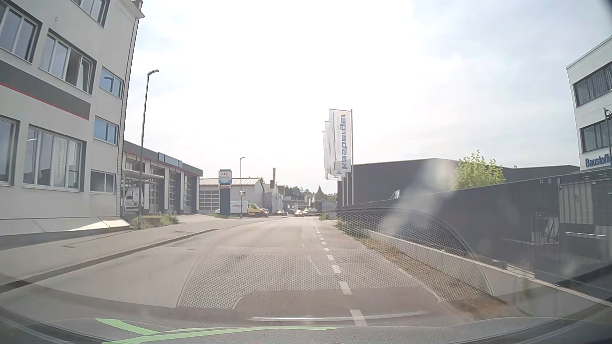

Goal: Follow the waypoints while adhering to traffic rules and regulations

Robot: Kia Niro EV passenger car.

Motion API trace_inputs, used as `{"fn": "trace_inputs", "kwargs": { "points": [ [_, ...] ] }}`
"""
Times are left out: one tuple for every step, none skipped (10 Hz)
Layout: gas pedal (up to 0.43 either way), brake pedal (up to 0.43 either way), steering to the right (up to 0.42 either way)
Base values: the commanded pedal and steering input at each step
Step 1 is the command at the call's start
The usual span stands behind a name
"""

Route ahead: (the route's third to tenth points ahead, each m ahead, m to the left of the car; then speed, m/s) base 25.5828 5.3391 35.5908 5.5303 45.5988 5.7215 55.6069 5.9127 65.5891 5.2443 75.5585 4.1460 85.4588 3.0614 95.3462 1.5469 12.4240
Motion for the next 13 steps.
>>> {"fn": "trace_inputs", "kwargs": {
  "points": [
    [0.067,0.0,-0.003],
    [0.067,0.0,-0.003],
    [0.067,0.0,-0.003],
    [0.067,0.0,-0.003],
    [0.067,0.0,-0.003],
    [0.067,0.0,-0.003],
    [0.067,0.0,-0.003],
    [0.067,0.0,-0.002],
    [0.079,0.0,-0.001],
    [0.079,0.0,-0.001],
    [0.079,0.0,-0.001],
    [0.079,0.0,0.0],
    [0.079,0.0,0.0]
  ]
}}
